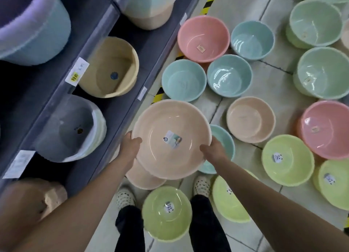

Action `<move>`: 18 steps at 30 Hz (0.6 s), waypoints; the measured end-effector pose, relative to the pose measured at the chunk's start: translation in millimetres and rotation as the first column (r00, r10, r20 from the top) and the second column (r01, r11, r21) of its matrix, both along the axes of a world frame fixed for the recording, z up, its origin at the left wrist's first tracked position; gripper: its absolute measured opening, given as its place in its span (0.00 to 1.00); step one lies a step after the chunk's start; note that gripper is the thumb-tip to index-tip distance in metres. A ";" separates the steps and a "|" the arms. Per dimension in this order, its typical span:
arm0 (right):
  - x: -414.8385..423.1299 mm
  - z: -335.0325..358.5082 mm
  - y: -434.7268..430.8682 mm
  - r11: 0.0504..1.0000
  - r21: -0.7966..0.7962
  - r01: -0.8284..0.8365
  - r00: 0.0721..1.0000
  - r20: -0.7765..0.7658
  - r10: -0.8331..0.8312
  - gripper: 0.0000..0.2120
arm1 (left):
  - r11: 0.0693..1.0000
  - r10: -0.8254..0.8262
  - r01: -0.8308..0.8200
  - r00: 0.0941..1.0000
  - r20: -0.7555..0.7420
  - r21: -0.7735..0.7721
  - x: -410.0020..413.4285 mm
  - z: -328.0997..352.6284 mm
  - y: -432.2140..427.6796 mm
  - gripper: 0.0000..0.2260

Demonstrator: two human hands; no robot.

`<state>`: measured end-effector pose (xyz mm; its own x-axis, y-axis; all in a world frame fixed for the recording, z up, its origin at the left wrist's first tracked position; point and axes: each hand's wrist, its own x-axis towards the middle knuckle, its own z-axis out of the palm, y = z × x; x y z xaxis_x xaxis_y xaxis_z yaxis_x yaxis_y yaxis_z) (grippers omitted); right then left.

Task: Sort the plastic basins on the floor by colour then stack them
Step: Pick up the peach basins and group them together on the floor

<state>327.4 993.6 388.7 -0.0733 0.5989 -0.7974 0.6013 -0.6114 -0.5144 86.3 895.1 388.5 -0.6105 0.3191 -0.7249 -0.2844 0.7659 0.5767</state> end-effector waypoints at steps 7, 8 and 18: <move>-39.1 -201.6 52.8 0.998 -0.019 0.056 0.998 -0.014 -0.057 0.22 | 0.995 -0.100 0.101 0.993 0.057 -0.015 -54.3 -206.8 42.2 0.11; -43.4 -227.3 56.1 0.999 -0.017 0.044 0.999 -0.013 -0.044 0.21 | 0.995 -0.093 0.094 0.994 0.052 -0.019 -59.4 -232.4 46.4 0.11; -72.6 -377.3 52.1 0.996 -0.017 0.090 0.996 -0.018 -0.090 0.26 | 0.995 -0.096 0.098 0.992 -0.083 0.025 -69.6 -389.0 63.1 0.13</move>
